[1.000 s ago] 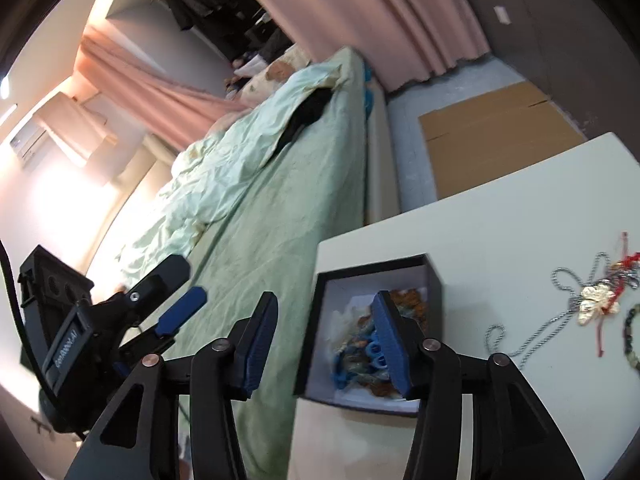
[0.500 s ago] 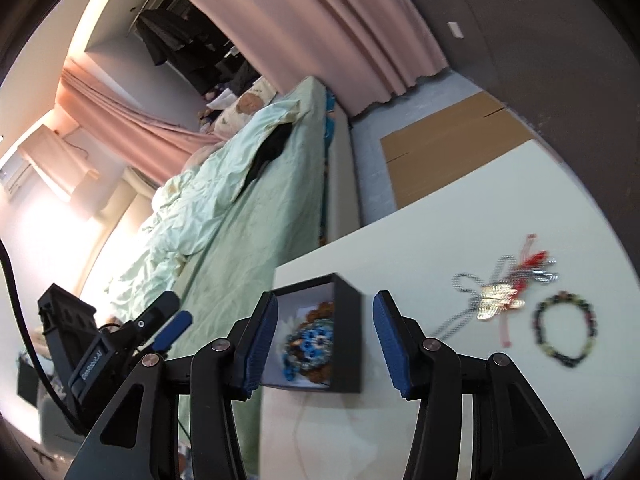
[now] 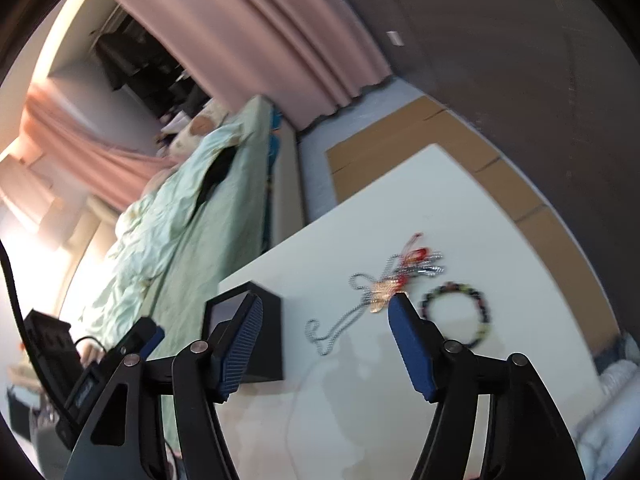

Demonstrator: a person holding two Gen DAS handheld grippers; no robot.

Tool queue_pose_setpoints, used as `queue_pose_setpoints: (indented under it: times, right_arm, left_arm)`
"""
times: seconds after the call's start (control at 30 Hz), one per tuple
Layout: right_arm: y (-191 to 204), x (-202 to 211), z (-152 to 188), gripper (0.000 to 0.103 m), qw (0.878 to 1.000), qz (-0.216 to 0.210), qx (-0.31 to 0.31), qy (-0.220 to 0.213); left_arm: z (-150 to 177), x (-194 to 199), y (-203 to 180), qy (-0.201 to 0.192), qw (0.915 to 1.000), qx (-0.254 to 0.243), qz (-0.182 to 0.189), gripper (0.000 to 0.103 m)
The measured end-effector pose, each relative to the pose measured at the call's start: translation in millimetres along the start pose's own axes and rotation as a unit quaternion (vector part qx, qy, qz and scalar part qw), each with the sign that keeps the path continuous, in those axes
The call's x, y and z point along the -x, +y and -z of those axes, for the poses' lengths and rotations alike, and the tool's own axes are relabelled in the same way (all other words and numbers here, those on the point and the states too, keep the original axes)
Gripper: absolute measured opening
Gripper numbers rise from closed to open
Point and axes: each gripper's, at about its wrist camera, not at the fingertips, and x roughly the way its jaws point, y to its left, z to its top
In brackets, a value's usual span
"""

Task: Organize jewelry
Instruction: 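Move both tools back over the remaining jewelry on the table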

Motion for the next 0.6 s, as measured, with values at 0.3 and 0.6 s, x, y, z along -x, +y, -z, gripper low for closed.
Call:
queue_pose_setpoints:
  times: [0.3,0.6]
  right_arm:
    - [-49,-3,-9,0.066,0.996,0.044,-0.064,0.034]
    - [-82,-4,-13,0.066,0.989,0.040,-0.132,0.047]
  left_arm:
    - [12,-28,-42,0.032,0.9978,-0.053,0.024,0.075]
    - [16,-65,-78,0.085,0.9909,-0.104,0.011,0.056]
